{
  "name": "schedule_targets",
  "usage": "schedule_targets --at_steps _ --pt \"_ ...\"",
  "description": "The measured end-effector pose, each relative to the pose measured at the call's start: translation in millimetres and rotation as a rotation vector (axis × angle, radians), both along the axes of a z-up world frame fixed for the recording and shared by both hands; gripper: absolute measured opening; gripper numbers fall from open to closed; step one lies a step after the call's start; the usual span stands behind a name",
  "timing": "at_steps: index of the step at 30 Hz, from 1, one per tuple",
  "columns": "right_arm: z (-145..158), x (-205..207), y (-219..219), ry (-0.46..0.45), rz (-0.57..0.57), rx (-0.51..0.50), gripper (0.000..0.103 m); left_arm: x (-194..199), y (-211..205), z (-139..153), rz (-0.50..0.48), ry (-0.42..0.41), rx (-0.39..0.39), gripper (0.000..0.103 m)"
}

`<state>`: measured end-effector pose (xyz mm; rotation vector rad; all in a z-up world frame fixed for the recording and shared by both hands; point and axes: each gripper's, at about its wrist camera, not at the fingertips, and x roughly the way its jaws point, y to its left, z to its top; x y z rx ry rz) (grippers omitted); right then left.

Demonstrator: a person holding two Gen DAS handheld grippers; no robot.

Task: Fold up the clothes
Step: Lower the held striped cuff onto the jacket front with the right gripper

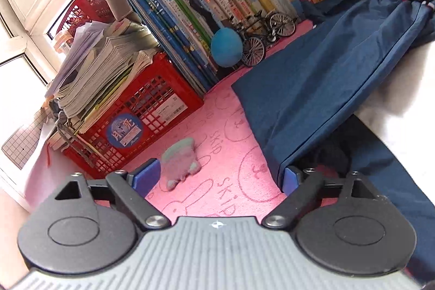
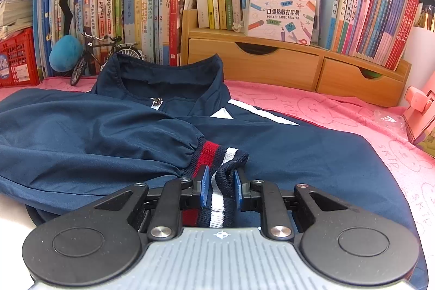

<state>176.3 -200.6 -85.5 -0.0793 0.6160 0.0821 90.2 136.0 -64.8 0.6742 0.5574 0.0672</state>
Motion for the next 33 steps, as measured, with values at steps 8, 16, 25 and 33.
schedule_targets --at_steps 8,16,25,33 --pt "0.4 0.1 -2.1 0.002 -0.007 0.011 0.025 -5.5 -13.5 -4.0 -0.01 0.03 0.035 0.088" --pt "0.1 0.2 -4.2 0.004 -0.008 0.027 0.025 -37.9 27.4 57.4 -0.063 0.025 -0.306 0.089" --pt "-0.3 0.1 -1.3 -0.002 -0.018 -0.001 0.029 84.0 -4.0 30.7 0.105 0.056 -0.352 0.082" --pt "-0.6 -0.1 -3.2 -0.001 -0.026 0.006 0.033 174.5 -14.5 -6.4 0.27 0.062 -0.317 0.081"
